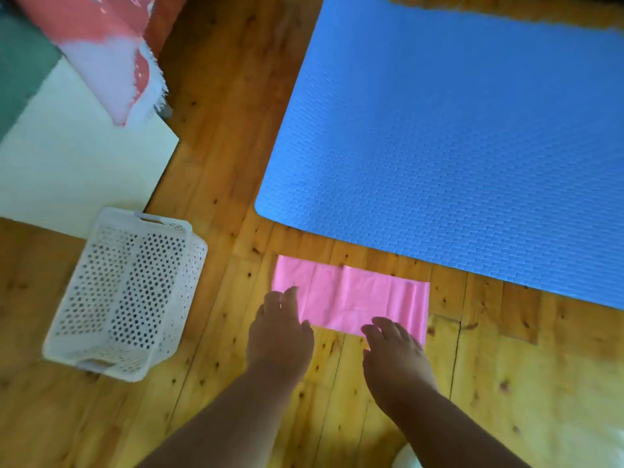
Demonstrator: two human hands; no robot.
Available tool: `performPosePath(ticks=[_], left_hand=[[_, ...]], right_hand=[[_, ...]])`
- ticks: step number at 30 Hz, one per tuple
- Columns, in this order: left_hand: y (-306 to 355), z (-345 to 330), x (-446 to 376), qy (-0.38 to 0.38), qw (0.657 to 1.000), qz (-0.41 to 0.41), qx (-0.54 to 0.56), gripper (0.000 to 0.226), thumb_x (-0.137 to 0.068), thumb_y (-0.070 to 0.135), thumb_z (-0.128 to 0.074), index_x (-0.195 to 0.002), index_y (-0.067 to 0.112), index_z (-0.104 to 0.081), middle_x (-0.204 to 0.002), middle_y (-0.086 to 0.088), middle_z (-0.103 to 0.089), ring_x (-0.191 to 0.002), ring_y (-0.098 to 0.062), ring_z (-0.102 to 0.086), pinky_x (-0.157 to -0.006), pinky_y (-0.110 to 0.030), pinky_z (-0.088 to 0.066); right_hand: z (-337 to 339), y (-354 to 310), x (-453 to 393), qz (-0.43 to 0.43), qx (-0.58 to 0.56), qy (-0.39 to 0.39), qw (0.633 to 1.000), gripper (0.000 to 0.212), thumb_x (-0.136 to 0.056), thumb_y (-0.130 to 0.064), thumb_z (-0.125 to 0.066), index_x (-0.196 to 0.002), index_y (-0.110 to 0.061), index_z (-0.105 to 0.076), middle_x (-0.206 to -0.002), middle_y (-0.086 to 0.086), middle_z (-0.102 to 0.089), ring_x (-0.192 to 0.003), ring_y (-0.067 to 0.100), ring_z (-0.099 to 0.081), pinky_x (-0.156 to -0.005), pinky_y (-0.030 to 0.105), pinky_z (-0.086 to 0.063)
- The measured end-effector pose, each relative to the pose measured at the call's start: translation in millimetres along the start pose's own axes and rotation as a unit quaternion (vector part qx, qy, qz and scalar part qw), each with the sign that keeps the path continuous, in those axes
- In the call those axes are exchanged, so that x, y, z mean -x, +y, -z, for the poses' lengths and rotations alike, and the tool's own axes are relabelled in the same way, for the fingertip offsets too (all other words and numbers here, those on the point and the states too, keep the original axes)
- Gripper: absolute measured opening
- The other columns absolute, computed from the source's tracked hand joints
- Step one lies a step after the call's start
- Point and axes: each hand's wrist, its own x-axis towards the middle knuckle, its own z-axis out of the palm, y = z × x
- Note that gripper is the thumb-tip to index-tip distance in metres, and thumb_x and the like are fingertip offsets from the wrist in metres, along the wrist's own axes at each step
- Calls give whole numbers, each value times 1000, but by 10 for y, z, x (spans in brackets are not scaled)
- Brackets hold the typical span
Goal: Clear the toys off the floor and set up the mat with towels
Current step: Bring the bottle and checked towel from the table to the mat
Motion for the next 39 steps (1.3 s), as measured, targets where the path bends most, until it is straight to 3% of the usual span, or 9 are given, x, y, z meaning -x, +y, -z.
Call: performPosePath(ticks=[3,5,7,9,12,14,17,27,39], left_hand=[[291,838,688,-2,998,-13,67,54,-85,27,-56,-137,27,-40,-125,4,-46,-117,-14,-48,-99,-31,-42],[439,1471,1082,-4,995,-15,102,56,-81,29,-53,-137,29,-43,-126,9,-46,-116,-11,-50,-97,-30,-42],[557,2298,1372,22,992,-7,125,60,-77,35,-51,-136,31,-45,-126,9,-47,-111,-12,-55,-92,-30,-44],[595,2939,1516,47,990,0,132,58,-78,37,-52,-135,31,-43,-127,10,-47,-115,-11,-54,-94,-27,-43],[520,3773,1610,103,985,7,139,56,-84,32,-56,-137,30,-39,-128,10,-45,-113,-8,-53,-92,-22,-41],[442,4196,1602,154,974,7,167,53,-85,28,-57,-135,29,-43,-126,10,-46,-110,-8,-54,-91,-26,-44],[231,4844,1538,202,962,-1,185,50,-87,28,-57,-134,31,-42,-131,12,-47,-117,-7,-50,-96,-27,-44],[-812,6663,1342,318,925,-29,205,43,-86,21,-63,-123,33,-47,-118,15,-52,-106,-8,-57,-89,-32,-53],[-864,7717,354,333,904,-31,266,37,-84,21,-64,-118,31,-51,-106,15,-56,-99,-10,-59,-85,-34,-52]], right_hand=[[867,-461,631,19,-14,11,1000,41,-91,-31,-53,-132,-33,-47,-140,-13,-44,-131,12,-40,-108,35,-35],[1545,-879,974,66,-60,74,993,46,-63,-26,-82,-105,-31,-64,-108,-7,-67,-99,15,-67,-80,36,-55],[2359,-1365,1214,102,-86,132,982,31,-43,-30,-83,-72,-27,-72,-68,-4,-70,-55,9,-68,-42,18,-49],[2986,-1841,1351,132,-90,166,973,14,-45,-30,-69,-53,-19,-72,-56,-5,-67,-41,9,-61,-31,13,-38],[3636,-2521,1431,138,-73,176,972,34,-29,-8,-84,-60,-15,-73,-64,-1,-70,-52,16,-68,-40,20,-50],[3951,-2888,1398,161,-86,175,968,31,-52,-2,-80,-80,-13,-74,-83,5,-72,-76,29,-70,-64,35,-57],[4283,-3416,1295,158,-90,162,970,28,-81,-15,-64,-108,-17,-68,-112,3,-66,-108,28,-59,-91,40,-46],[5017,-5145,1095,187,-141,209,949,23,-82,-22,-54,-99,-15,-67,-101,3,-65,-98,26,-59,-84,36,-48],[5852,-5804,-149,139,-189,235,943,17,-88,-23,-57,-104,-24,-61,-99,-8,-62,-79,7,-54,-56,17,-36]])
